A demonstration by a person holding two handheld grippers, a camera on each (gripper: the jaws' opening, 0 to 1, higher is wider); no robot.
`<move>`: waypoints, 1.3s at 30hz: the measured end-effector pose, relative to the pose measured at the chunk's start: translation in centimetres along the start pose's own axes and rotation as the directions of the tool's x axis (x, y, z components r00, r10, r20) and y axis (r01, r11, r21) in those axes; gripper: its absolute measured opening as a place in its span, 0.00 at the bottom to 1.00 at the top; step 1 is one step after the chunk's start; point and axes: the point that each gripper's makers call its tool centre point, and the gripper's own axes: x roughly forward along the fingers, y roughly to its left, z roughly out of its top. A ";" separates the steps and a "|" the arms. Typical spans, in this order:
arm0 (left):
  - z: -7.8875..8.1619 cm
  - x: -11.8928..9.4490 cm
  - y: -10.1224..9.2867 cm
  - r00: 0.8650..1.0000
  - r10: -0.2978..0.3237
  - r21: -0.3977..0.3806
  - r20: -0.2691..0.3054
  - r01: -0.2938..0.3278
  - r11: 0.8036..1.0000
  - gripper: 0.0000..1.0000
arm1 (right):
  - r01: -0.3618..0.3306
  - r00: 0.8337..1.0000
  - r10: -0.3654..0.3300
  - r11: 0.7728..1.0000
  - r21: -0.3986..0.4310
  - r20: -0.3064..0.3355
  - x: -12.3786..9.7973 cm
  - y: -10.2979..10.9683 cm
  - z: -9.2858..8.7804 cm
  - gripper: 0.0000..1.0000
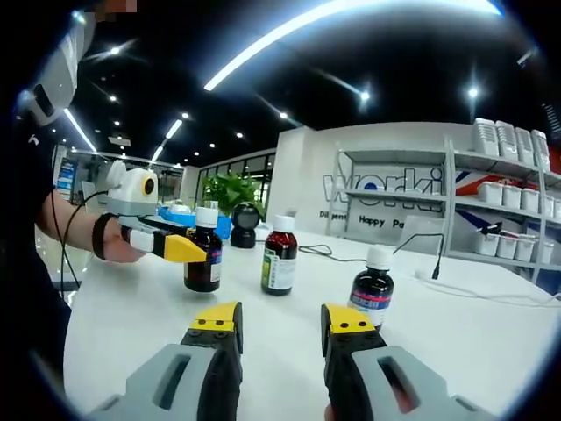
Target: Rotate the medicine bottle to make it face forward pick up the medicine bottle inspect the drug traceability code place the medicine on the table
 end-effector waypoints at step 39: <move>-1.1 -1.4 -0.2 0.999 -0.018 -0.005 -0.039 0.017 1.000 0.36 | -0.008 1.000 0.007 1.000 -0.011 -0.010 0.1 0.1 -0.2 0.31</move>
